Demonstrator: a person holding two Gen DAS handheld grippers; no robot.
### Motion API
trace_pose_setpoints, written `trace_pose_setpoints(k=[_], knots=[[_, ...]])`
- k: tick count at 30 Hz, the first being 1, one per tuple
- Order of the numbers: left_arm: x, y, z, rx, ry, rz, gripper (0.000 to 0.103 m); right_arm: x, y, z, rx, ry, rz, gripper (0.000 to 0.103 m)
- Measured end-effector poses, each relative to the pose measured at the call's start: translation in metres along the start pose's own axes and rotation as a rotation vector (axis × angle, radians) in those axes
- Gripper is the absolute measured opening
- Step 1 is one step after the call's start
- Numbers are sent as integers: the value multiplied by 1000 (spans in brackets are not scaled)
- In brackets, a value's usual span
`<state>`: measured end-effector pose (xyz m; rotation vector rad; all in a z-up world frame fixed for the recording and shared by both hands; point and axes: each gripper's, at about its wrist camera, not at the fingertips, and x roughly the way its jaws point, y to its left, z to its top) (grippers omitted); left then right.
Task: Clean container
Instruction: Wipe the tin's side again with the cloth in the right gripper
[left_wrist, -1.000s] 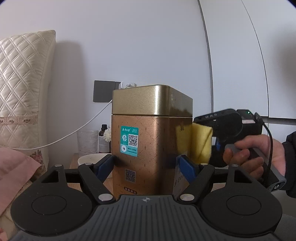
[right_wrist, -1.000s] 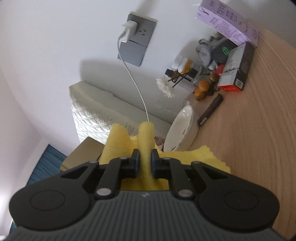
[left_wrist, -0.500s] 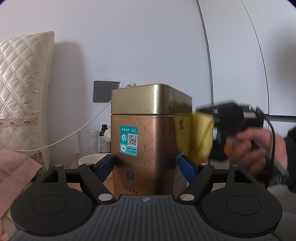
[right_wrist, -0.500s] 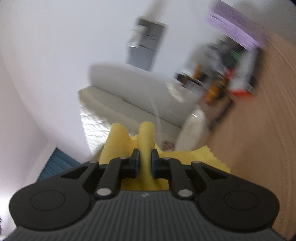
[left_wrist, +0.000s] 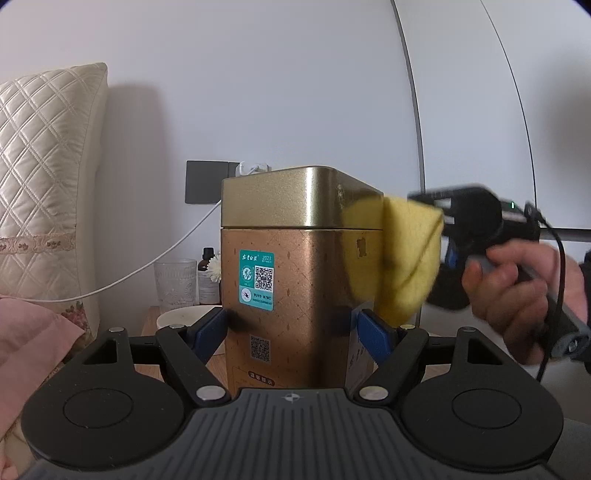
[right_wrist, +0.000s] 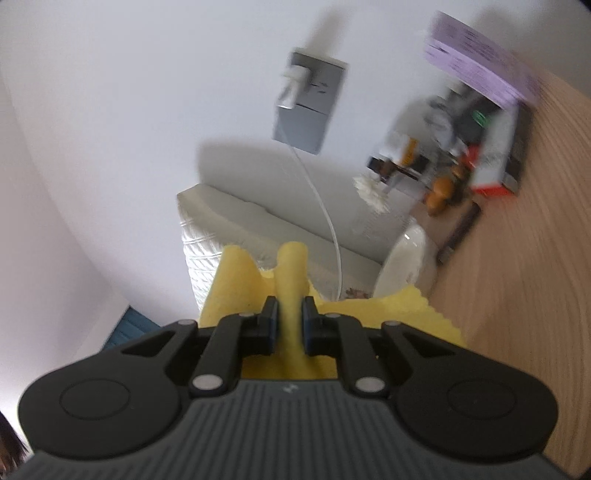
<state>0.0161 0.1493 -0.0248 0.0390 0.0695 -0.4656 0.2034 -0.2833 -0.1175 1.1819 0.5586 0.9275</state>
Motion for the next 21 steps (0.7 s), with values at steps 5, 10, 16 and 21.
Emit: trace_pose_setpoints(k=[5, 10, 16, 21], knots=[[-1, 0, 0, -3, 1, -2, 80, -9, -32, -16, 62, 16, -78, 14], [-3, -1, -1, -4, 1, 2, 81, -7, -23, -11, 46, 25, -79, 14], [-5, -2, -2, 0, -1, 0, 81, -1, 12, 3, -16, 0, -12, 15], [-6, -2, -2, -3, 2, 1, 81, -3, 6, 0, -1, -4, -16, 15]])
